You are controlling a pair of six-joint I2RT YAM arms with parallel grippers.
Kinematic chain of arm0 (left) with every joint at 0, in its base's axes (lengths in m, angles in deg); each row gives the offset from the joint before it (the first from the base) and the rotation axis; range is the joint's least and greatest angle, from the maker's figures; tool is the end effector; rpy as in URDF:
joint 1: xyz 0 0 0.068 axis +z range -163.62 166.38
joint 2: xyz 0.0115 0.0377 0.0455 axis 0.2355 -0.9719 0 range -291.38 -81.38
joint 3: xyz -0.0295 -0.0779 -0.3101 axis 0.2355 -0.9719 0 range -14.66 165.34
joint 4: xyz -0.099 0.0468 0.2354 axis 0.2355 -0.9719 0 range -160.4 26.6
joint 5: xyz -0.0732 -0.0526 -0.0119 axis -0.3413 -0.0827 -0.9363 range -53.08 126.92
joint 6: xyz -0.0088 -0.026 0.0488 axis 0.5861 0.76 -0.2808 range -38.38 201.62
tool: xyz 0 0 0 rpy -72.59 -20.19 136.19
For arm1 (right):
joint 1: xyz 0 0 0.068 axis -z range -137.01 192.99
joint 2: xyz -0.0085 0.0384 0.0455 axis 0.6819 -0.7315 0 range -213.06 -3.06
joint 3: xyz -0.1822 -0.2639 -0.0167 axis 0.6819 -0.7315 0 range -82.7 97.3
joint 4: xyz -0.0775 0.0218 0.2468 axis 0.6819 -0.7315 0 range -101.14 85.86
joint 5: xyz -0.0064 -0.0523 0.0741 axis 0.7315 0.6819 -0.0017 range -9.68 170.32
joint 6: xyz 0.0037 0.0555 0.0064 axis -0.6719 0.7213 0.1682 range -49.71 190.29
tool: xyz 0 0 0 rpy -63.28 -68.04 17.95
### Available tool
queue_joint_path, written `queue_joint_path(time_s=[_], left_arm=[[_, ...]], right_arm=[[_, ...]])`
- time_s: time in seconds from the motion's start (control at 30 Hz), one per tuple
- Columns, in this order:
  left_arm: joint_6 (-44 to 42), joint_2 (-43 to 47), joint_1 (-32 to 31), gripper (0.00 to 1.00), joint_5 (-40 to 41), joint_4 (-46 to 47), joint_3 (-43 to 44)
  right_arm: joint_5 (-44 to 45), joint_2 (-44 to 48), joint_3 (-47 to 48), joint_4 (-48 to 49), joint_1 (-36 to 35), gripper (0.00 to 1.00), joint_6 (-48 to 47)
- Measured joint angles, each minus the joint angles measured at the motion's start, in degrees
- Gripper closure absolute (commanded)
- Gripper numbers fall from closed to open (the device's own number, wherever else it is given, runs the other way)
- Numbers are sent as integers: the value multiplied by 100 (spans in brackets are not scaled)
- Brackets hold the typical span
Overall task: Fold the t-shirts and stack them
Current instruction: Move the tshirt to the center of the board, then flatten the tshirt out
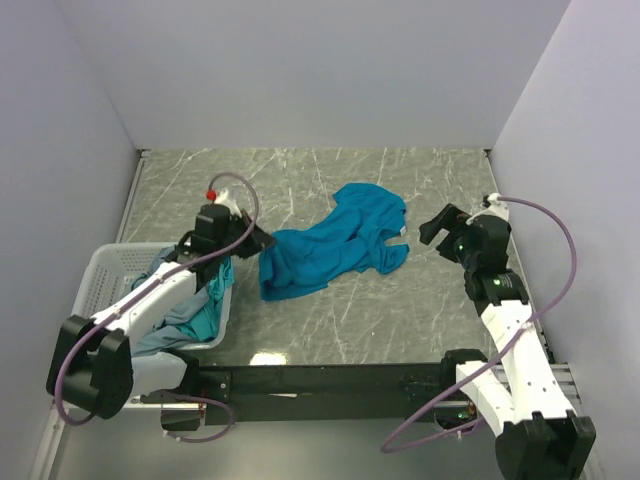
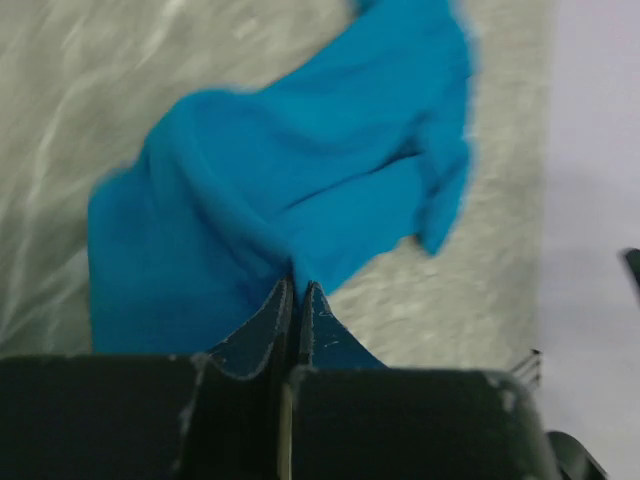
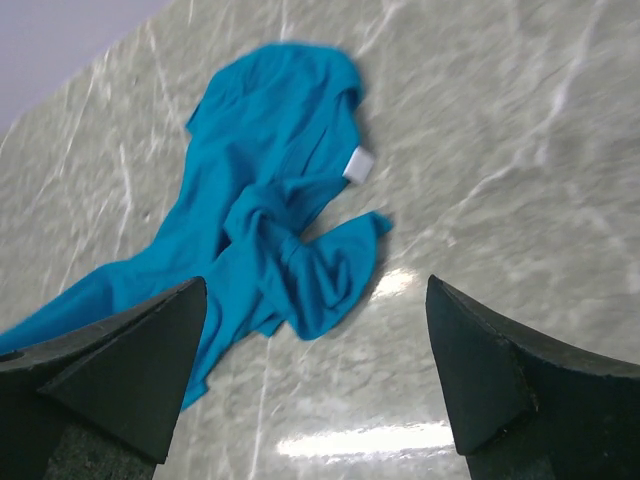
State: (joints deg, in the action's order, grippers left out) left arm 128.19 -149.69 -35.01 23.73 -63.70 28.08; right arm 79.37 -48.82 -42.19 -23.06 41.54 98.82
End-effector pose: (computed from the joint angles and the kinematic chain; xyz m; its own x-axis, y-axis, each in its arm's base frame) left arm 0.2293 -0.0992 0.3053 -0.6759 -0.4946 -0.5463 0.0805 0.6873 -0.7219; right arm 0.1513 0.0045 0.3295 -0.3788 0.4681 -0.7984 0.1601 0.8828 0.4416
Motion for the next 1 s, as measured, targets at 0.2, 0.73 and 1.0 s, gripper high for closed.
queue_joint_path(time_s=[0.2,0.73,1.0], left_arm=[[229,-155,17,99,306,-111,-522],[282,-83,17,99,1060,-173,-835],[291,-238,17,99,1244,-210,-833]], right_arm=[[-730,-951,-4,313,-114,10,90],[402,-4312,1143,339,-2120,32,-533],[654,-4918,1318,258,-2192,76,-638]])
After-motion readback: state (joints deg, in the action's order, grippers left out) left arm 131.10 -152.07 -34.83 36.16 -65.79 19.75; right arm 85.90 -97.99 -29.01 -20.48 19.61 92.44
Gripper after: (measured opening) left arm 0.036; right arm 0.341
